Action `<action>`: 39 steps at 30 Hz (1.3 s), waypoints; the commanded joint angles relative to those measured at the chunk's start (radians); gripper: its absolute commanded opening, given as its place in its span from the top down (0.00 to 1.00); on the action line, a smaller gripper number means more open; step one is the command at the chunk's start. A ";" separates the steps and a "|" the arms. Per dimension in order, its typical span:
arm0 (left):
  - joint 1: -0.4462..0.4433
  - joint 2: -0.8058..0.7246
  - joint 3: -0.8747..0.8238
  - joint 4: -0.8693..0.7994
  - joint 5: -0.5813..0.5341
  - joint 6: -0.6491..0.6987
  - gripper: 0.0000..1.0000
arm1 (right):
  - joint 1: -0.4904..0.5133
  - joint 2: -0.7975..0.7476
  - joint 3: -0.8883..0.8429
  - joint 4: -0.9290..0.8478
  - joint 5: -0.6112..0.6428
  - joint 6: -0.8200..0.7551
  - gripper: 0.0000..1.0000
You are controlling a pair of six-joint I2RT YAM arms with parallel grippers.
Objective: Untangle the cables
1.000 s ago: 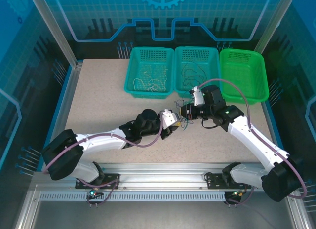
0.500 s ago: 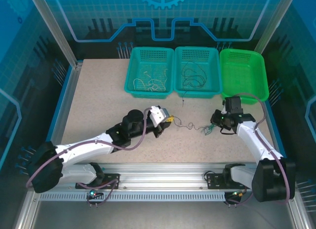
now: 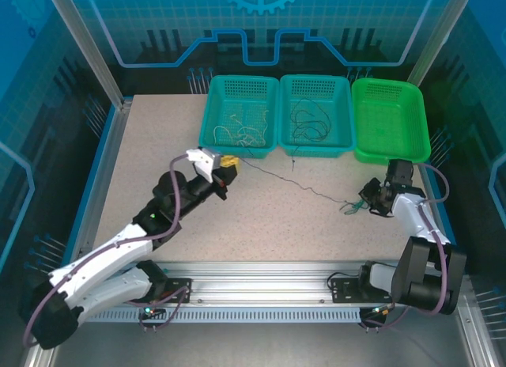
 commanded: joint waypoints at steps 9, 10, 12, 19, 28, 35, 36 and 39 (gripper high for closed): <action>0.221 -0.206 0.119 -0.353 -0.289 -0.071 1.00 | -0.024 -0.004 -0.024 0.041 0.027 0.044 0.91; 0.245 -0.218 0.123 -0.371 -0.297 -0.077 1.00 | -0.024 -0.003 -0.023 0.040 0.027 0.044 0.91; 0.297 -0.237 0.136 -0.409 -0.296 -0.094 1.00 | -0.025 0.001 -0.021 0.046 0.013 0.040 0.94; 0.320 -0.206 0.175 -0.385 -0.130 -0.095 1.00 | 0.004 -0.014 -0.010 0.063 -0.078 0.038 0.96; 0.321 -0.128 0.305 -0.338 -0.051 -0.070 1.00 | 0.127 -0.110 0.076 -0.015 -0.182 -0.039 0.97; 0.319 0.095 0.489 -0.225 0.199 -0.137 1.00 | 0.331 -0.277 0.095 -0.009 -0.168 -0.071 0.97; 0.315 0.133 0.518 -0.196 0.225 -0.149 1.00 | 0.359 -0.296 0.098 -0.013 -0.151 -0.069 0.97; 0.288 0.236 0.602 -0.123 0.264 -0.168 1.00 | 0.411 -0.332 0.096 -0.022 -0.131 -0.062 0.97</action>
